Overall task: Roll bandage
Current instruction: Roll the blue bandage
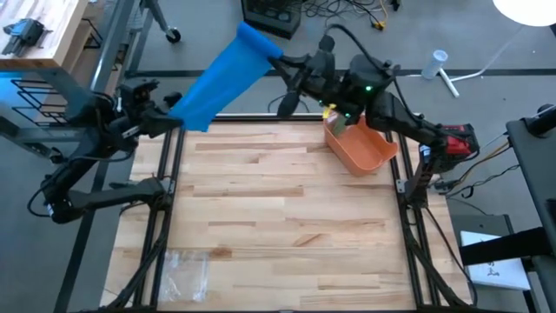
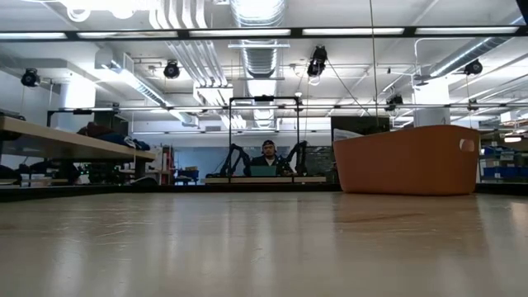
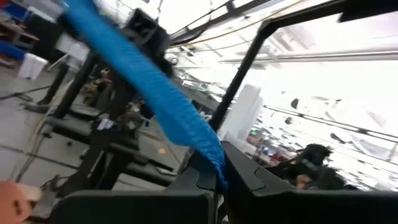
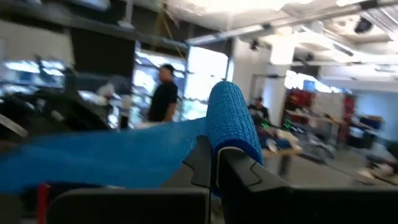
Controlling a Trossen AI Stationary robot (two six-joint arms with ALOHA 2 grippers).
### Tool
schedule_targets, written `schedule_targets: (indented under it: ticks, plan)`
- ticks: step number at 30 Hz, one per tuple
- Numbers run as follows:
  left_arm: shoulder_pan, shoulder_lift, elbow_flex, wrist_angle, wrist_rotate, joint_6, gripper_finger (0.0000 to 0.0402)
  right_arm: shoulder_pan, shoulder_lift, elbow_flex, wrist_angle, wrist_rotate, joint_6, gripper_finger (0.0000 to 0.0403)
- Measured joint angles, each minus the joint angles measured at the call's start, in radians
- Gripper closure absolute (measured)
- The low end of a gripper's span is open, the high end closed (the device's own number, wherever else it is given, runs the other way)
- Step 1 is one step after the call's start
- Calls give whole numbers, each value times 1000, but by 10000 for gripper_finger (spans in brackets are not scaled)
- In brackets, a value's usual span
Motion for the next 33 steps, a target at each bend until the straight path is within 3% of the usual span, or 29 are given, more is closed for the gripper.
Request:
schedule_targets:
  ticks: [5, 22, 28, 33]
  plan:
    - [-31, 25, 57, 5, 0, -21, 401, -9, 18, -9, -28, 84, 0, 400]
    - [-122, 251, 345, 9, 3, -115, 401, -15, 74, -12, -238, 83, 116, 400]
    - [-122, 324, 498, 7, 16, -95, 401, -8, 73, -19, -340, 51, 198, 400]
    - [-119, 393, 624, -45, 25, -95, 401, -4, 73, -23, -341, -120, 253, 400]
